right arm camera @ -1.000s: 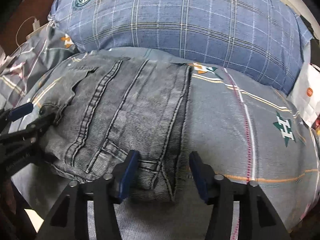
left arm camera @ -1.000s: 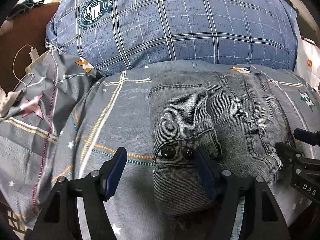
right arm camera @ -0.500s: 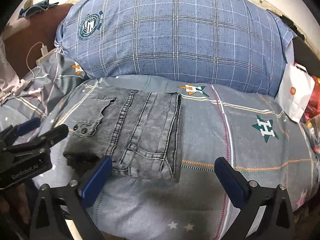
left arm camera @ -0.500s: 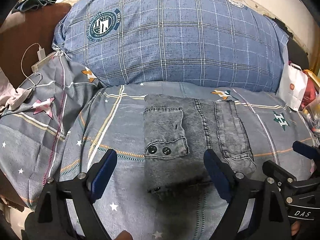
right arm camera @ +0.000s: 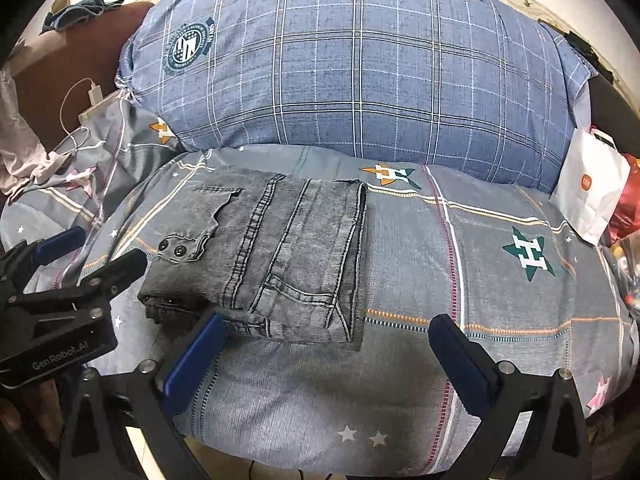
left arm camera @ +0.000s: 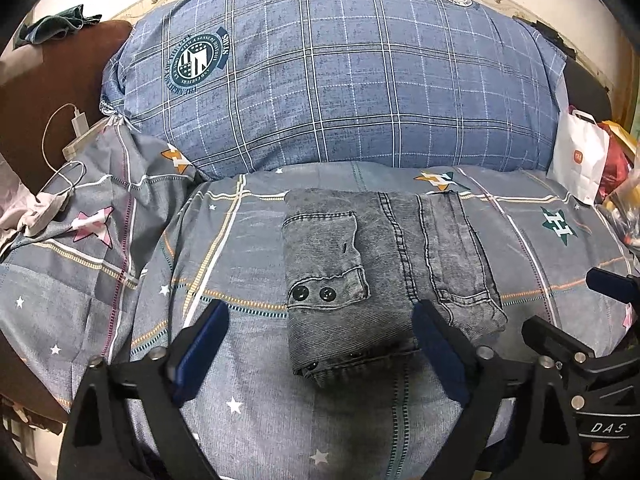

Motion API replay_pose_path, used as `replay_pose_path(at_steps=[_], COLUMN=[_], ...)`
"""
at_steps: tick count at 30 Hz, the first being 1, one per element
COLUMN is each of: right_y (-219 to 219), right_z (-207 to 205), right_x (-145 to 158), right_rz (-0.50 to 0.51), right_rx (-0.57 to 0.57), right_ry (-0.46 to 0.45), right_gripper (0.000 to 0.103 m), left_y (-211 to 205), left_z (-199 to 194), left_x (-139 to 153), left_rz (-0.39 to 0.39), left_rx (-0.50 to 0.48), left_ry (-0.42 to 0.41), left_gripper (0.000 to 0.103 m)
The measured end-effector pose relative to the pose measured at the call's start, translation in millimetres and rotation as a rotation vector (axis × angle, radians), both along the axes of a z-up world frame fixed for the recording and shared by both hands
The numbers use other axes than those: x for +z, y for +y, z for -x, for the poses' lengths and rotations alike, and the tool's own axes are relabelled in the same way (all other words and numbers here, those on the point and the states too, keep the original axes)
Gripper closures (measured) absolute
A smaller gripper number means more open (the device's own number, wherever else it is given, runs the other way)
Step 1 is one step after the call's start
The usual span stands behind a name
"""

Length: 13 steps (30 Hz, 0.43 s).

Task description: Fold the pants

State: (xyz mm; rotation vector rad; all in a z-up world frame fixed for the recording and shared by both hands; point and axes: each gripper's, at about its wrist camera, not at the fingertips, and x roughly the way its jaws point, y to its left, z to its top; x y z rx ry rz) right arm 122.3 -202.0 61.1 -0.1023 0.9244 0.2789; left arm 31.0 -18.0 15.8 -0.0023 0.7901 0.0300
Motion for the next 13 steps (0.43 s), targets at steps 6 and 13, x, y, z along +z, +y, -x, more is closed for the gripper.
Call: replay_pose_path(at_steps=[6, 13], right_y=[3.5, 3.9], right_z=[-0.1, -1.7], right_x=[1.4, -1.6], right_rz=[0.009, 0.014], right_rx=[0.011, 0.011], right_ry=[-0.002, 0.005], right_gripper=[0.000, 0.000], left_y=[1.5, 2.0], left_z=[0.4, -4.6], left_x=[1.6, -1.9], left_rz=[0.020, 0.062], left_rx=[-0.024, -0.053], left_ry=[-0.004, 0.014], left_gripper=[0.006, 0.006])
